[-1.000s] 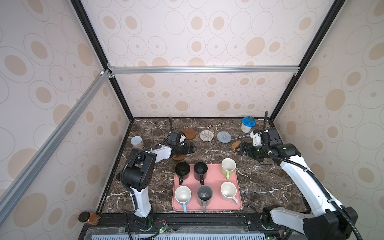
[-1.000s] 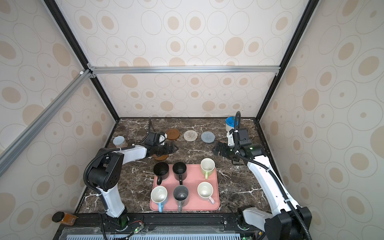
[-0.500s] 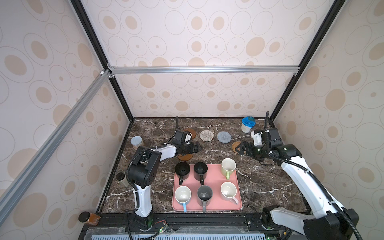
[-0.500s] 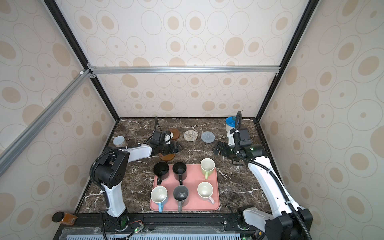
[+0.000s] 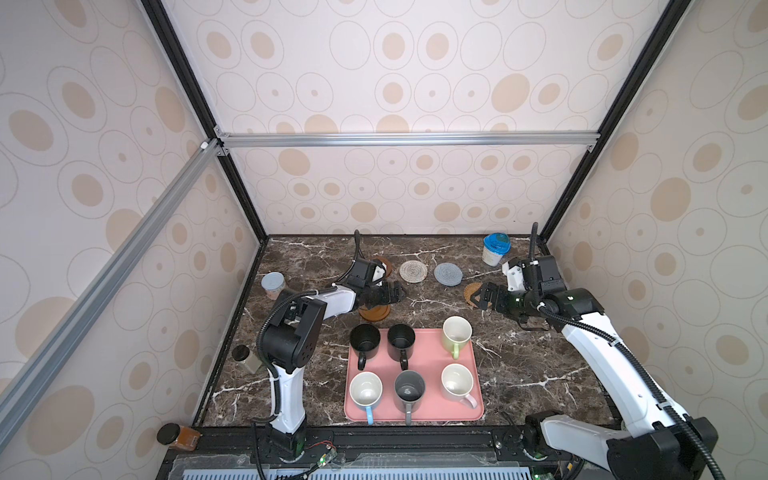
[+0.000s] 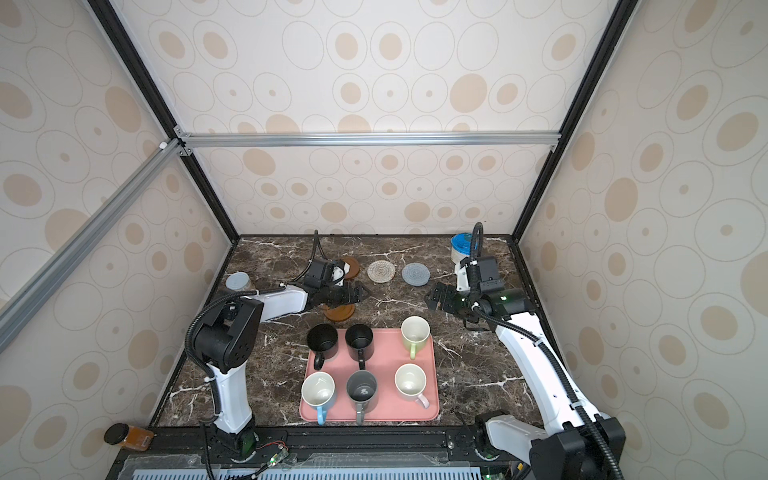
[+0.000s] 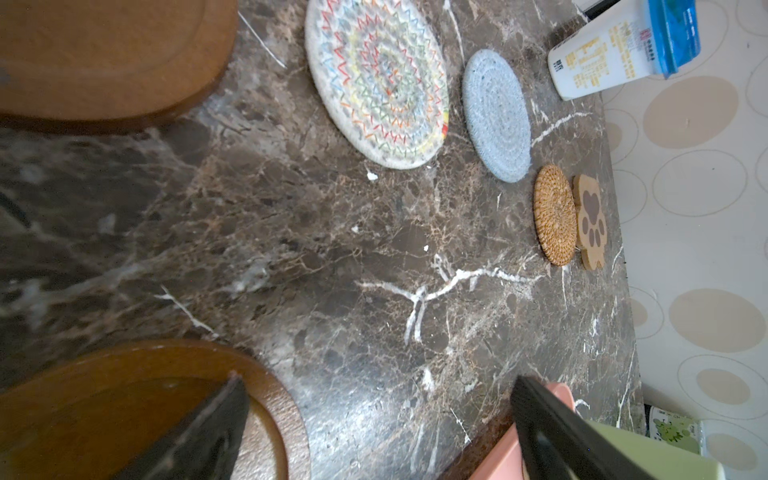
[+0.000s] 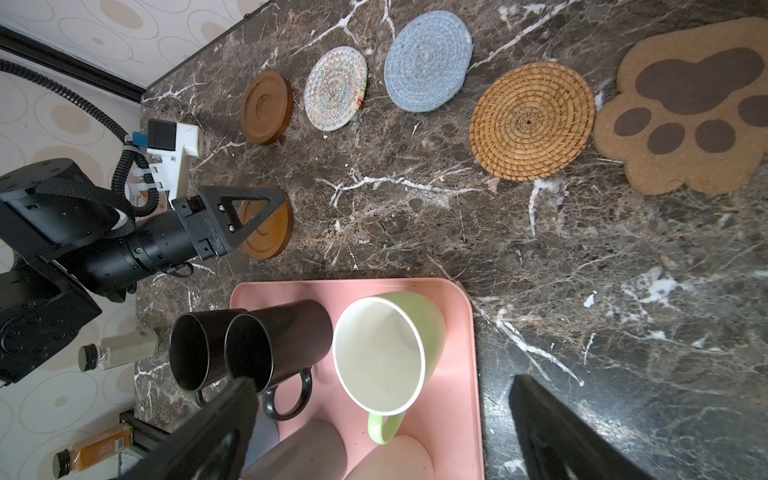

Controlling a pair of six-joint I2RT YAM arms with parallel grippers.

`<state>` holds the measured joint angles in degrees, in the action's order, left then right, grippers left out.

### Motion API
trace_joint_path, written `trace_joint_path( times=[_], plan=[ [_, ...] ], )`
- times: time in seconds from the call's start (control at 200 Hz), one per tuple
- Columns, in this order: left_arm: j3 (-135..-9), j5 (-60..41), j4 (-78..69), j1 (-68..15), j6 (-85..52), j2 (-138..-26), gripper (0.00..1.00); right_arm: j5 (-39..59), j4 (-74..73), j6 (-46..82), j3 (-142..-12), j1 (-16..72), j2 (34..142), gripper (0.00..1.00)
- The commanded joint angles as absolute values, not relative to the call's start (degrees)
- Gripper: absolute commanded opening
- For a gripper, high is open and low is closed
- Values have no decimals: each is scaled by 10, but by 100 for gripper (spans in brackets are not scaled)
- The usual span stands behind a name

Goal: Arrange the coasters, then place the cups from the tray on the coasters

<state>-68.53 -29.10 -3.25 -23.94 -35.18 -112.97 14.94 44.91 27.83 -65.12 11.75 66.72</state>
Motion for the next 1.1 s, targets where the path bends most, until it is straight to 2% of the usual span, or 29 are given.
trace_joint_path(
  times=[0.0,0.375,0.52,1.095],
  plan=[
    [-702,-283,-13,-246,-359,-1138,100,143,452,282,-661,115,659,99],
    [-723,-273,3,-245,-349,-1088,100,131,466,268,-670,115,660,99],
    [-727,-236,25,-245,-334,-1061,100,134,464,270,-666,115,660,99],
    [-642,-229,8,-240,-342,-1040,100,142,455,273,-658,115,669,99]
  ],
)
